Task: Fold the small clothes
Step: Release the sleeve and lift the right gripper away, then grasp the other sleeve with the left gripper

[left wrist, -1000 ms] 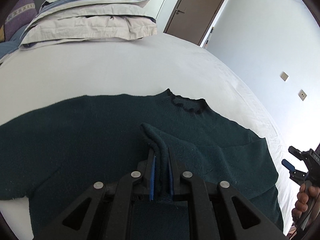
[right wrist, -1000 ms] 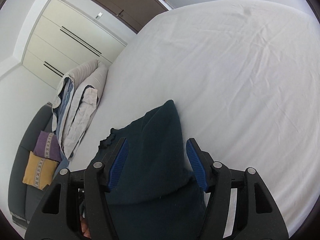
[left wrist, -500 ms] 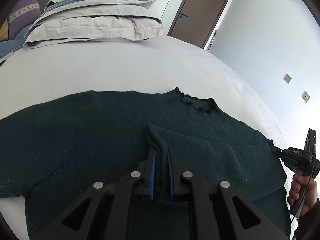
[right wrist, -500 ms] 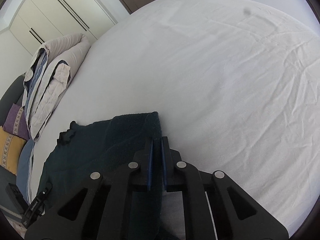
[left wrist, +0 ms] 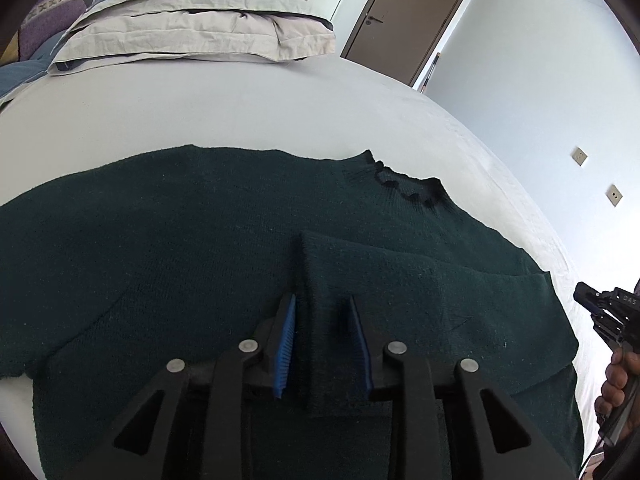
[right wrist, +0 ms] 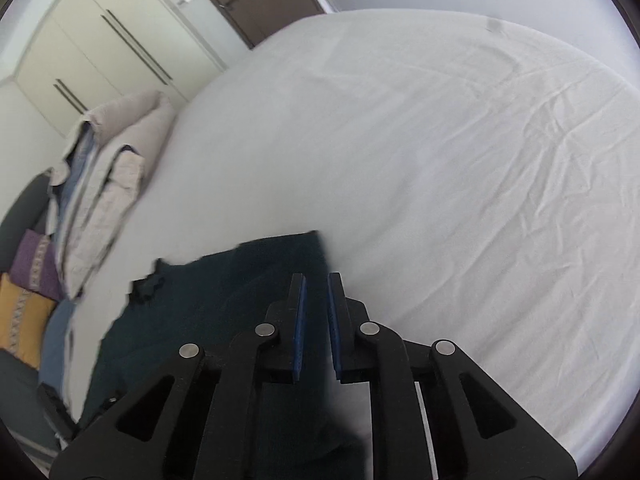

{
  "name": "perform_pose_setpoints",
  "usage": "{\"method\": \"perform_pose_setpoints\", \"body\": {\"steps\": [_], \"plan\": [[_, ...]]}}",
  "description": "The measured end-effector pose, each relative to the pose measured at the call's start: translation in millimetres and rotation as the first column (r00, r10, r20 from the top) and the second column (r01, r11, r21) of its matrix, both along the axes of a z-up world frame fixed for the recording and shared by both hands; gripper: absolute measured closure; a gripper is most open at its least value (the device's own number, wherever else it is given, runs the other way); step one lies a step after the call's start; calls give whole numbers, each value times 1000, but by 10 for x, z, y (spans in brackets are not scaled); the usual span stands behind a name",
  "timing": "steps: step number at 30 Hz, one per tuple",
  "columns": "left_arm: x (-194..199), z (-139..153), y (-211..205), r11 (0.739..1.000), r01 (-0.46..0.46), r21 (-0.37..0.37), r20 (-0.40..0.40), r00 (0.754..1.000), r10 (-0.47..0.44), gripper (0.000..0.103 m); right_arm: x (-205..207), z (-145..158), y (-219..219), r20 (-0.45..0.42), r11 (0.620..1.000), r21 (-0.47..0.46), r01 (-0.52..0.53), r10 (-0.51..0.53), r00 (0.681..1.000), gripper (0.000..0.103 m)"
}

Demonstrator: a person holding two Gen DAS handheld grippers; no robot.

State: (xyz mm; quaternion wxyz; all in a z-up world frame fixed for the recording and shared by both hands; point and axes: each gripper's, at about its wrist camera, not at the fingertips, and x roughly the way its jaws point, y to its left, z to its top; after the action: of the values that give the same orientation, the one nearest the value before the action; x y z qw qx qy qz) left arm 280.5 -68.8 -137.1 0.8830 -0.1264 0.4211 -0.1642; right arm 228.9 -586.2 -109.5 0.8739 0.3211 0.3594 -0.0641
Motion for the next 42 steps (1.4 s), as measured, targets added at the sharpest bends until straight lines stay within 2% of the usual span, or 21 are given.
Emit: {"method": "perform_pose_setpoints", "body": {"steps": [3,6,7,9,12,13,15,17,19,21,23,25,28,30,34,35,37,38,39,40,42], "plan": [[-3,8,-41,1000,3,19,0,1000,-3,70,-109,48,359,13,993,-26,-118,119,993,91],[-19,39,-74,999,18,38,-9,1000,-17,61,-46,-362,486,-115,986,-36,-163,158,981,87],[-38,72,-81,998,23,53,-16,1000,-22,58,-71,-452,450,-81,986,-12,-165,164,983,88],[-139,164,-41,996,22,84,-8,1000,-21,39,-170,-377,392,-48,992,18,-123,124,991,87],[-370,311,207,994,-56,96,32,998,54,21,-406,-90,430,18,997,-26,-73,74,997,83],[-459,355,357,994,-85,66,33,996,83,21,-504,27,477,52,996,-52,-68,70,996,77],[-635,408,704,989,-145,-7,16,989,145,21,-712,246,607,105,993,-111,-42,54,993,40],[-839,437,1131,973,-221,-62,1,975,222,21,-935,447,756,178,987,-158,-5,33,983,30],[-1025,415,1583,946,-311,-92,-29,950,310,21,-1118,599,963,238,978,-210,-12,63,969,24],[-1184,327,2081,903,-405,-144,-82,914,397,21,-1229,720,1176,270,969,-242,-38,106,957,14],[-1340,195,2585,838,-503,-211,-152,864,480,22,-1318,789,1392,293,965,-248,-80,154,944,11],[-1513,88,3038,756,-593,-277,-203,805,557,23,-1354,842,1593,298,965,-232,-124,192,935,10],[-1702,-17,3553,634,-673,-381,-259,736,625,23,-1367,861,1842,292,966,-184,-181,229,929,10],[-1743,-72,3792,567,-694,-444,-290,710,642,23,-1366,849,1998,286,962,-145,-231,264,921,10],[-1704,-207,4160,396,-730,-557,-374,646,666,23,-1367,777,2295,247,953,-31,-302,300,921,10],[-1677,-221,4214,367,-732,-574,-378,634,674,23,-1370,765,2358,242,950,-13,-313,306,920,10],[-1580,-275,4304,330,-742,-583,-392,613,686,24,-1388,763,2452,242,949,-3,-314,306,921,10],[-1525,-306,4359,310,-751,-583,-407,600,688,32,-1400,770,2486,244,949,-2,-315,306,920,10],[-1459,-332,4418,295,-757,-582,-419,591,689,43,-1414,776,2519,246,950,-2,-313,304,920,10],[-1397,-354,4460,291,-762,-579,-429,588,686,49,-1416,780,2539,246,951,-3,-310,301,921,10],[-1290,-406,4487,293,-774,-561,-454,584,673,80,-1425,776,2561,247,953,-4,-301,293,924,10]]}}
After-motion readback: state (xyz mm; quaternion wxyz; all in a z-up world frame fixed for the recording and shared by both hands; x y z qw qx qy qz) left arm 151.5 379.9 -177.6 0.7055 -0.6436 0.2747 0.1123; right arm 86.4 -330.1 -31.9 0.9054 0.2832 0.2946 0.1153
